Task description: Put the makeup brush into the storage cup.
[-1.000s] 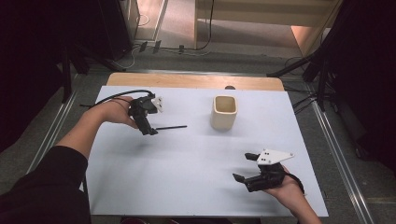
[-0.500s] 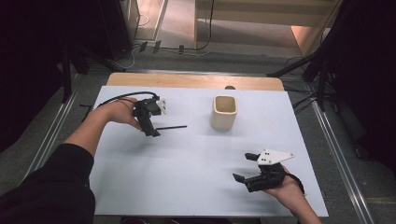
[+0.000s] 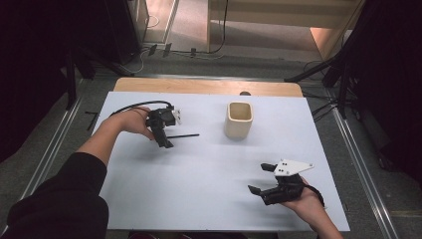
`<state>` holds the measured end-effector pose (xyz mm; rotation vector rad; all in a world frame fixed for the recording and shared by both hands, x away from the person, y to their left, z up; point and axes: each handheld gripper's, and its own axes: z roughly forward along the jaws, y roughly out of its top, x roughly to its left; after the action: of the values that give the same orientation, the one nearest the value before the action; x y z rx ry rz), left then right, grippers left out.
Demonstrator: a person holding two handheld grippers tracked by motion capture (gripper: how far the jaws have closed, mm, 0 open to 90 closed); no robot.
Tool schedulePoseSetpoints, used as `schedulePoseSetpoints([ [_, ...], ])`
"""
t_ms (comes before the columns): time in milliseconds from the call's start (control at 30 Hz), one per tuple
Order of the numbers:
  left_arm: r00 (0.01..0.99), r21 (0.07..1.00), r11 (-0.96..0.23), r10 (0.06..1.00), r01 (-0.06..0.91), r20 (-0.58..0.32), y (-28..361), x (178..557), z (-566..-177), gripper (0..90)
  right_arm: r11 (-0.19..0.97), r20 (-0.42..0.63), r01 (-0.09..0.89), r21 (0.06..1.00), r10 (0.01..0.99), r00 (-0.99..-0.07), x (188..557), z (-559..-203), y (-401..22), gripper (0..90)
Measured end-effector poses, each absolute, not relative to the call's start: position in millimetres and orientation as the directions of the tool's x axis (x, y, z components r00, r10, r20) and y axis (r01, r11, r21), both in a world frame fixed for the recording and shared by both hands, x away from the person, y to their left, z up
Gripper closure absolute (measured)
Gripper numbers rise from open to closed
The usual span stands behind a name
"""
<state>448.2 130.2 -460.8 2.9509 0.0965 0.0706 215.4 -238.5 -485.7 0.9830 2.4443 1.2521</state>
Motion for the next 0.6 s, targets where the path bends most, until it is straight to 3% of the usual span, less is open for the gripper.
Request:
schedulePoseSetpoints([
  [600, 0.996, 0.134, -0.989, 0.077, 0.07, 0.05, 124.2, 451.3, -476.6, 10.1, 0.412, 0.097, 0.463, 0.785, 0.656, -0.748, 215.4, -485.8, -238.5, 13.9],
])
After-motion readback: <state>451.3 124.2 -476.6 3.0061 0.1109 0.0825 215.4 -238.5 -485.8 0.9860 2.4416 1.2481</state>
